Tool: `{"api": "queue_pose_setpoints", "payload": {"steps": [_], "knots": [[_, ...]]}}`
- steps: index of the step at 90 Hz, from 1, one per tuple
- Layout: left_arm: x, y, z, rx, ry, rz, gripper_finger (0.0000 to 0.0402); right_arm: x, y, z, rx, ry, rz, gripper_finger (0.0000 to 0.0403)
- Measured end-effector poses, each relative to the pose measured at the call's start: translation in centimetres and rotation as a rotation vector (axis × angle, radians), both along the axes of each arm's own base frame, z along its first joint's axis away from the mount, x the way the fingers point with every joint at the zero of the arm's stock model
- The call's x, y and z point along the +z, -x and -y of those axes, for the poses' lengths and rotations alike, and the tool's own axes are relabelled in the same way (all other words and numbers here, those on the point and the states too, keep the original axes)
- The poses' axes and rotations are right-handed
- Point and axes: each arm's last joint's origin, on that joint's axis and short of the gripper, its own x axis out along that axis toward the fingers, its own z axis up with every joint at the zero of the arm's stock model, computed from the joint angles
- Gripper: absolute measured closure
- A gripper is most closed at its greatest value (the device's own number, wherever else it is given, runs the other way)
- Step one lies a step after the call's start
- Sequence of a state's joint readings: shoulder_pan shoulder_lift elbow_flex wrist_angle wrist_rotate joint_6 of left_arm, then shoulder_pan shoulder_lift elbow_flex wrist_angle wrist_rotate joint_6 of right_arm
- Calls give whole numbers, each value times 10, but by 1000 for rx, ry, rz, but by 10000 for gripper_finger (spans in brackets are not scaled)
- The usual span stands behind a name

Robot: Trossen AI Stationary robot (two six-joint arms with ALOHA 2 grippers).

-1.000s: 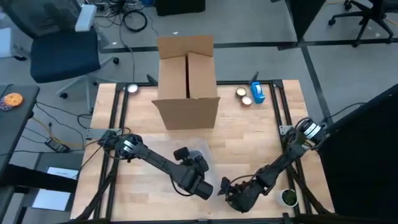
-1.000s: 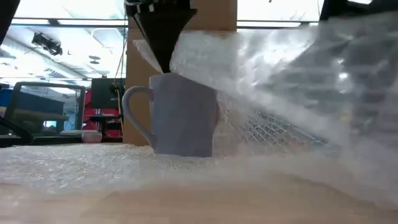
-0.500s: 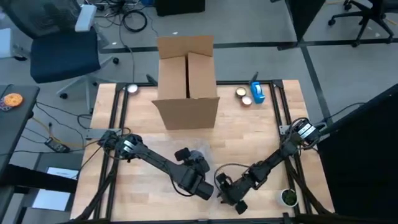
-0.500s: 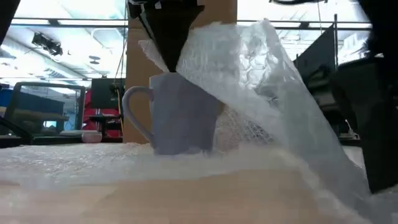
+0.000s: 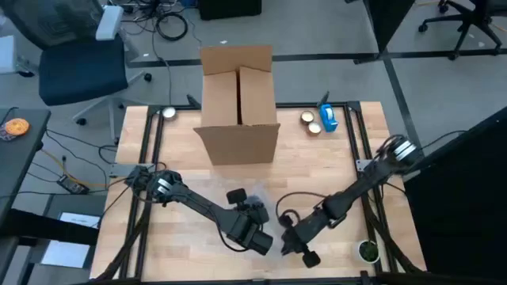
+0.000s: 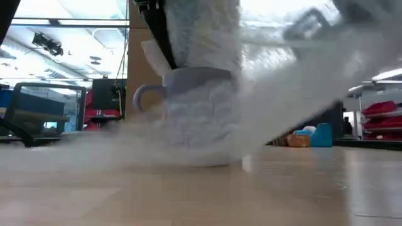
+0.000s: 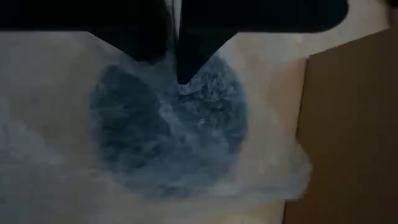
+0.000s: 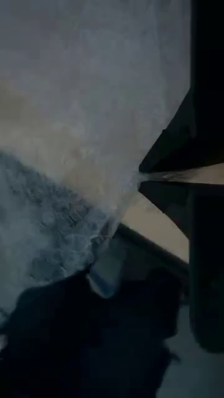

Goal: Wrap mug
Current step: Wrap the blue mug with bubble wrap

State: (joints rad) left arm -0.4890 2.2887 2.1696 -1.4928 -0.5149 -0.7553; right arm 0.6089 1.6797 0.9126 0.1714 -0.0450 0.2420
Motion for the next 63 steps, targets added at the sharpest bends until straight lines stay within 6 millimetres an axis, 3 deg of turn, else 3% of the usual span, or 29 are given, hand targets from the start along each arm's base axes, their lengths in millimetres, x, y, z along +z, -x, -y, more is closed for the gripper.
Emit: {"api": "queue_pose_setpoints", "payload": {"steps": [11,21,63], "knots": [[0,-1,0,-23,-3,-5,402,19,1,8,-55,-5,68,402],[0,0,1,-40,-10,-11,402,24,-1,13,-85,-6,87,403],[-1,14,10,-82,70,-164,395,9,-1,14,-58,-33,-58,403]]}}
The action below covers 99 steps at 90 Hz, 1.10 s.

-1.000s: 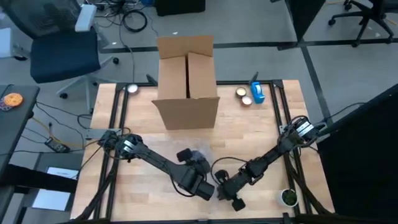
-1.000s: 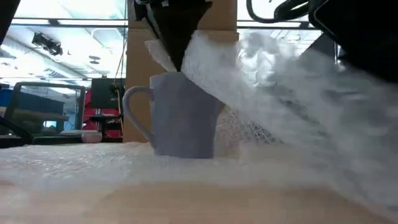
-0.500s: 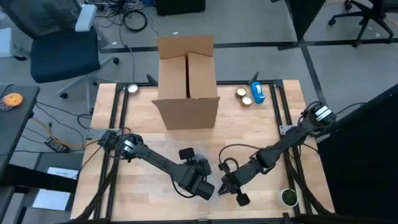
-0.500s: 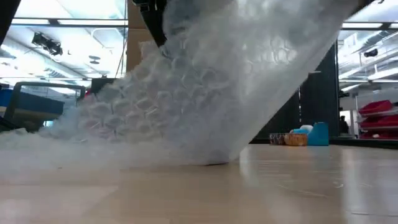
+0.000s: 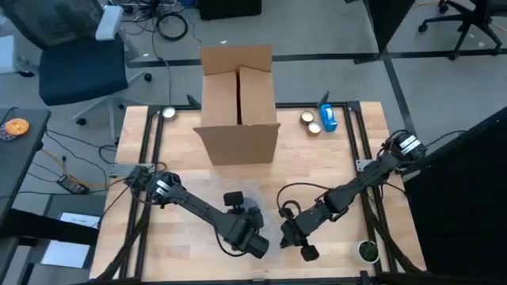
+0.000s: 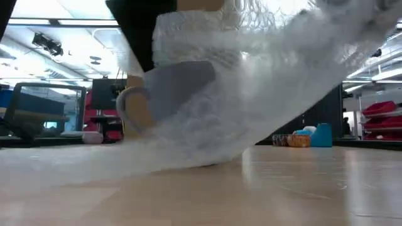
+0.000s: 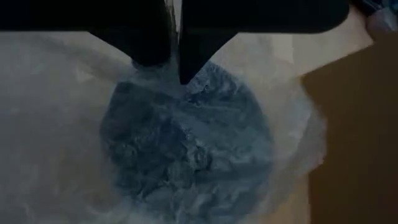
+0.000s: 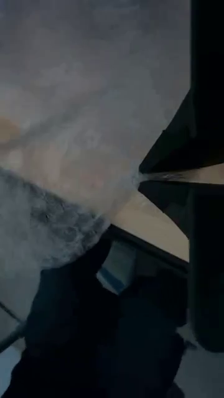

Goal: Wrap mug
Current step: Wrap the blue mug with bubble wrap

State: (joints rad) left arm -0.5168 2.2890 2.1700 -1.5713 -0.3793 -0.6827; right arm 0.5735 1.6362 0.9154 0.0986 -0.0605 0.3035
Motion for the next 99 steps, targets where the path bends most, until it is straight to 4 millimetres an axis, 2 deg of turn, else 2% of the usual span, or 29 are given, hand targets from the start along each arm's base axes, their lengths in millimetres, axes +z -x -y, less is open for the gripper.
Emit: {"api": "queue_pose_setpoints", "payload": {"steps": [27,58,82,89,99], "knots": [[3,0,2,-26,22,-9,344,0,-5,8,-29,-2,1,403],[22,-9,-7,-89,-128,115,309,0,-9,14,-42,-6,-1,403],[49,-7,2,-196,33,116,311,0,-9,13,-41,-13,-6,403],[55,-3,-3,-223,6,112,311,0,-9,13,-41,-14,-6,403],[68,-4,-22,-200,23,134,311,1,-9,13,-43,-15,-3,403]]}}
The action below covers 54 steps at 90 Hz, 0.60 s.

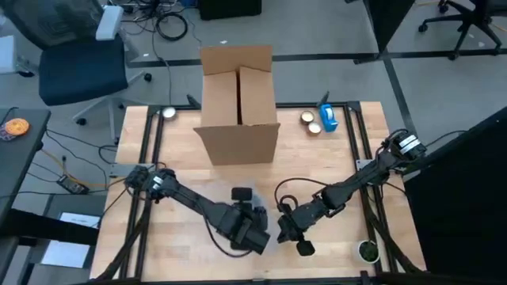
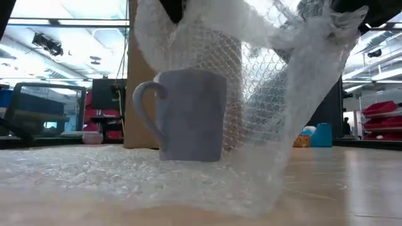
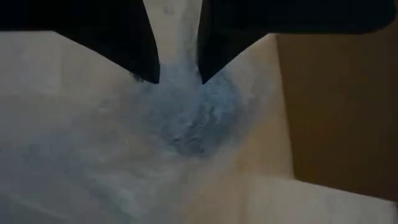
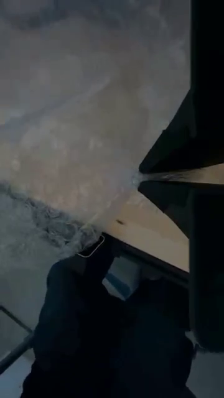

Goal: Wrap mug
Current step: Wrap the blue mug with bubble wrap

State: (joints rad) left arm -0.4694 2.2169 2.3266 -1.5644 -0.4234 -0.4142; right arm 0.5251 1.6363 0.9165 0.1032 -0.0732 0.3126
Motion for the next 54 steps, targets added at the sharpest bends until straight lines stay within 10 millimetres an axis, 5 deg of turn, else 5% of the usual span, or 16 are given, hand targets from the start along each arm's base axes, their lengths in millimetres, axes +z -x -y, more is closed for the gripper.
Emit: {"api": "queue_pose_setpoints", "payload": {"steps": [28,54], "knots": [[4,-20,-32,-66,335,-62,333,0,2,-3,3,-8,-5,403],[2,-35,-67,-72,348,-41,394,0,5,-8,7,-20,-13,403]]}}
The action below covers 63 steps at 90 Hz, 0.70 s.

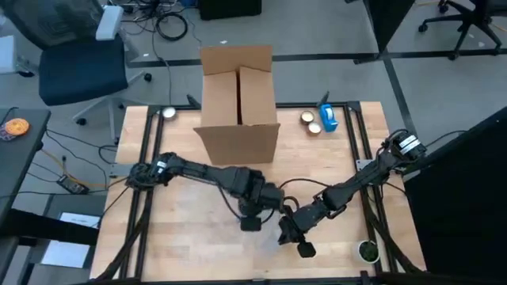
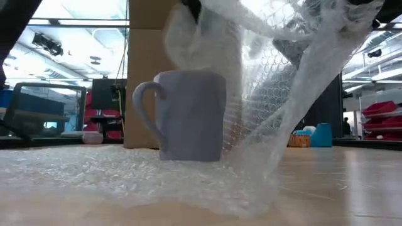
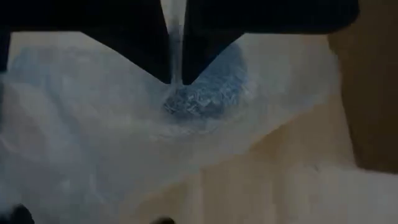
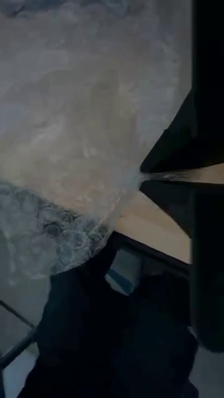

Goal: Wrap mug
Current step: Wrap the blue mug with bubble wrap

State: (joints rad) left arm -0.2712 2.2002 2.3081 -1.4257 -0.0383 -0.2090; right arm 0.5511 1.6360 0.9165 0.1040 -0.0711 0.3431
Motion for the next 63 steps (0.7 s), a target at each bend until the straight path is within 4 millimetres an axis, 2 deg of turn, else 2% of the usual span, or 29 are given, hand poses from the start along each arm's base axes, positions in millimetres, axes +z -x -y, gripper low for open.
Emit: {"api": "queue_pose_setpoints", "payload": {"steps": [14,30,42,63], "knots": [[-9,-2,-4,4,43,-35,398,1,1,-3,11,-7,11,403],[-33,-3,5,-21,161,-102,401,2,1,-4,12,-13,23,403],[-54,-1,6,-3,146,-148,401,2,1,-4,12,-15,27,403],[-77,-8,3,18,25,-77,401,2,0,-4,4,-22,20,403]]}}
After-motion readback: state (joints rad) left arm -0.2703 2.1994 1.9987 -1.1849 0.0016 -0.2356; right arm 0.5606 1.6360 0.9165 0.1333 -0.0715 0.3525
